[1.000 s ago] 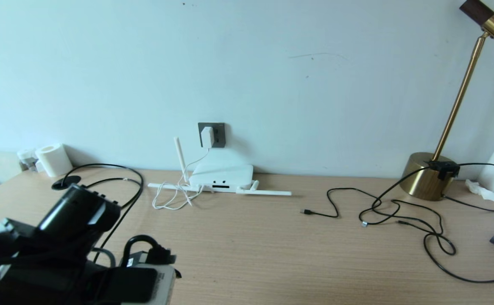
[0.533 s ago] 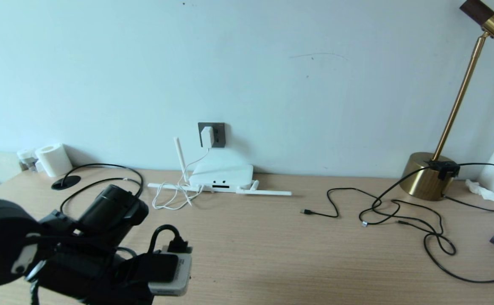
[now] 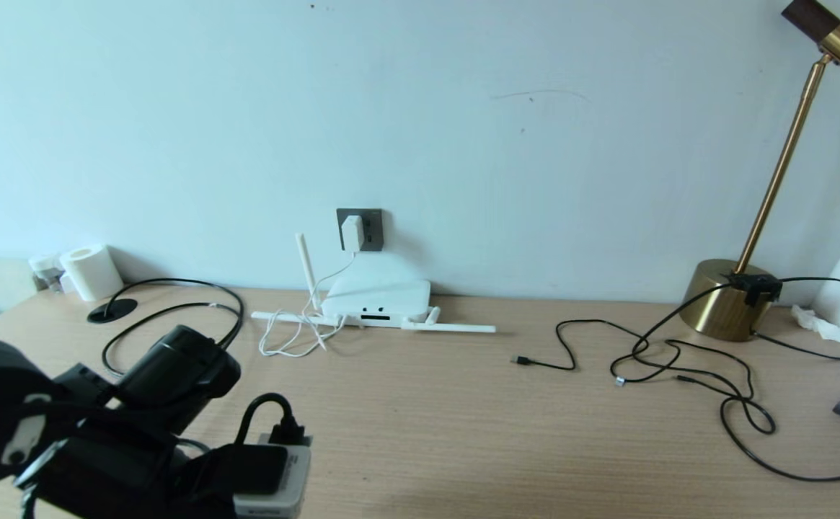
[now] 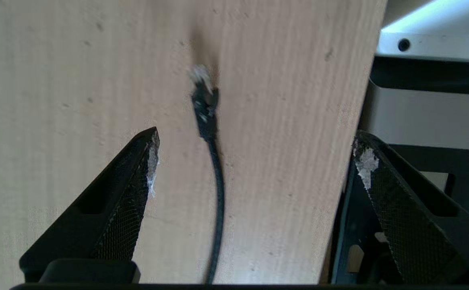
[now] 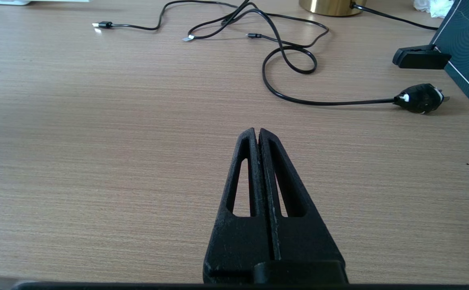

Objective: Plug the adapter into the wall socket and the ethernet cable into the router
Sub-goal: Pick up cable

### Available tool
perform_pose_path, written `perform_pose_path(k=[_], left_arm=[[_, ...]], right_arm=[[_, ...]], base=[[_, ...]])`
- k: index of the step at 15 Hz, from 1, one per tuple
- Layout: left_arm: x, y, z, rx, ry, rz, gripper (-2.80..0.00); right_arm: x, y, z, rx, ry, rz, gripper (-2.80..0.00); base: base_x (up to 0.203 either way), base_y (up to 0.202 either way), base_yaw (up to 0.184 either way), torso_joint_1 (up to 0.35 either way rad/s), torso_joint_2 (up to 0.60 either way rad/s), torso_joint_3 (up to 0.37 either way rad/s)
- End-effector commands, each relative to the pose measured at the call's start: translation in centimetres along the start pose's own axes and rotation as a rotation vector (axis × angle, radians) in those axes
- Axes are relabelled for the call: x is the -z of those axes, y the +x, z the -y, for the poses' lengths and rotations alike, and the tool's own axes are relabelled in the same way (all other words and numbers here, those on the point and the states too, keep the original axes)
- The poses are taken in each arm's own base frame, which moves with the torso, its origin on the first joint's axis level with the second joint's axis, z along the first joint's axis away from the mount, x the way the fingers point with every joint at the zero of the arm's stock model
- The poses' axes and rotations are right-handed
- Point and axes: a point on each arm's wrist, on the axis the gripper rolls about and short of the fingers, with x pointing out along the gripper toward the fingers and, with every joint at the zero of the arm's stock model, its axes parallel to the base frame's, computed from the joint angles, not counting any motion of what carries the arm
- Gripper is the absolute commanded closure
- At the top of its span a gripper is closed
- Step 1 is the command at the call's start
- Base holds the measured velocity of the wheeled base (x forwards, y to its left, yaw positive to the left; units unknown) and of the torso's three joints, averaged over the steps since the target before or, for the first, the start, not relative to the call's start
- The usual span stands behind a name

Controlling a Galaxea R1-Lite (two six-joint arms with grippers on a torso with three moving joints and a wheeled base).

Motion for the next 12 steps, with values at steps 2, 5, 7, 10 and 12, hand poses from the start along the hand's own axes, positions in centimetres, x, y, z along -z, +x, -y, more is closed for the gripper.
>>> perform_pose_path(k=[2, 5, 7, 10, 12], left_arm=[[0.3, 0.8, -0.1, 0.030, -0.002, -0.021, -2.80], [0.3, 1.4, -0.6, 0.045, 0.005, -0.027, -2.80], [0.1, 1.5, -1.0, 0.040, 0.006, -0.026, -2.80], [0.1, 2.0, -1.6, 0.052, -0.002, -0.056, -2.80], [0.2, 2.5, -1.8, 0.061, -0.006, -0.069, -2.80]], right_arm=[[0.0, 0.0, 0.0, 0.000, 0.000, -0.001, 0.00], [0.0, 0.0, 0.0, 0.000, 0.000, -0.003, 0.00], [0.0, 0.0, 0.0, 0.000, 0.000, -0.003, 0.00], [0.0, 0.0, 0.0, 0.000, 0.000, -0.003, 0.00], [0.0, 0.0, 0.0, 0.000, 0.000, -0.003, 0.00]], base=[[0.000, 0.000, 0.000, 0.000, 0.00, 0.000], [0.000, 0.000, 0.000, 0.000, 0.00, 0.000], [0.000, 0.000, 0.000, 0.000, 0.00, 0.000], [0.000, 0.000, 0.000, 0.000, 0.00, 0.000], [0.000, 0.000, 0.000, 0.000, 0.00, 0.000]])
